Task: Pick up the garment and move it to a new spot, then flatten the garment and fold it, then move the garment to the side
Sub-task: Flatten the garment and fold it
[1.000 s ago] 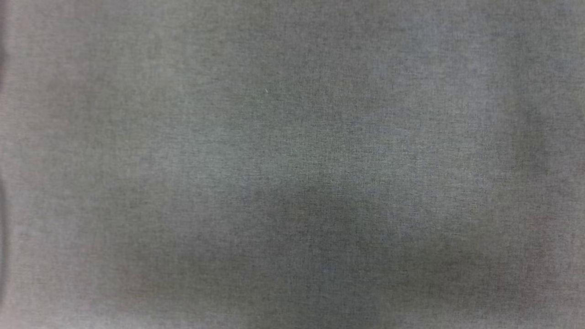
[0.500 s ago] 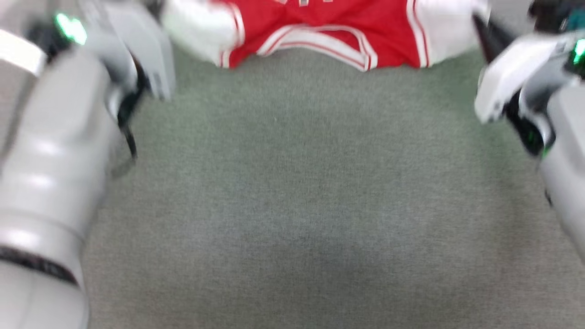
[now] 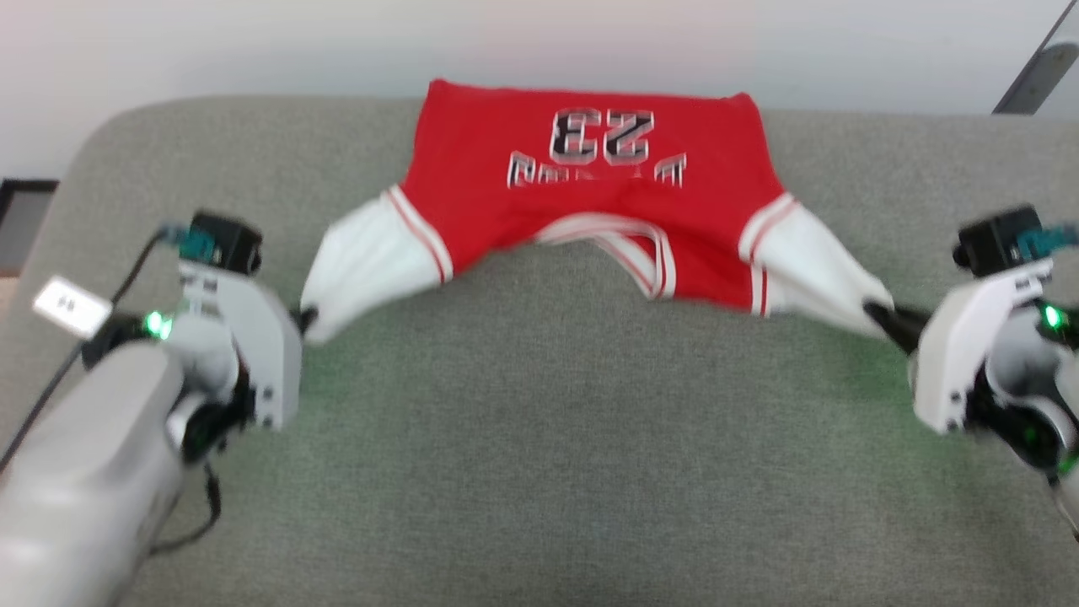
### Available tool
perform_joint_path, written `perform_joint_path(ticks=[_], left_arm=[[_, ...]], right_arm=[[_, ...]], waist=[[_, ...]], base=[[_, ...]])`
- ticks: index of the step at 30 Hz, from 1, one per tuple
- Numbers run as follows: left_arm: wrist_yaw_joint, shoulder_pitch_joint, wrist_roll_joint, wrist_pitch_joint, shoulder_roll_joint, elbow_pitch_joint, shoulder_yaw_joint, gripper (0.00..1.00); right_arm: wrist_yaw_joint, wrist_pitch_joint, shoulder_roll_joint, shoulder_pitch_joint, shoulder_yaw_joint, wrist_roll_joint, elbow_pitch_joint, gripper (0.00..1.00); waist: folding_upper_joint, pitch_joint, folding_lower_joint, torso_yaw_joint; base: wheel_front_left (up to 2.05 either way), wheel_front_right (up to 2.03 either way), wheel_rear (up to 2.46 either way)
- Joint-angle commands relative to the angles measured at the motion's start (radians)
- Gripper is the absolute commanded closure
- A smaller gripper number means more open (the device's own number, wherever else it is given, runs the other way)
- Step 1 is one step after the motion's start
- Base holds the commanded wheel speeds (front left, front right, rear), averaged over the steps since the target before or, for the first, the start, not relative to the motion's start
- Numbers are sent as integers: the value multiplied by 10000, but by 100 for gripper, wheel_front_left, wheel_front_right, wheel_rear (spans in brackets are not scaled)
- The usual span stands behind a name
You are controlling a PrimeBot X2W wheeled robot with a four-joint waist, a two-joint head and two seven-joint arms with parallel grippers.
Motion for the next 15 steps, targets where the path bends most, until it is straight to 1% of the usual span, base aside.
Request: perform_joint_path(ticks=[1,4,7,11,14,15], left_arm=[[83,488,-201,173,265,-511,52,100],[604,1462,-612,636,998,-2076,173,100],[1426,2527,-1053,1082,1854,-3987,336,100],[2832,4018,-1636,1423,3112,-6709,642,100],[3936,5124,-2024,1414,3971,-8422,897,100],[4238,5444,-2148,1358,4199,-8914,972,100]], right_arm=[[-15,305,-212,441,40,215,-309,100],[-15,1103,-727,1213,43,726,-1125,100],[-15,1910,-1268,2065,-12,1171,-1932,100],[-15,2832,-1976,3274,-265,1659,-2989,100],[-15,3361,-2416,4225,-582,1941,-3646,100],[-15,3489,-2526,4500,-720,2025,-3856,100]], waist=[[0,-338,0,2],[0,-449,0,29],[0,-495,0,66],[0,-392,0,96],[0,-270,0,134],[0,-231,0,142]], base=[[0,0,0],[0,0,0],[0,0,0],[0,0,0],[0,0,0],[0,0,0]])
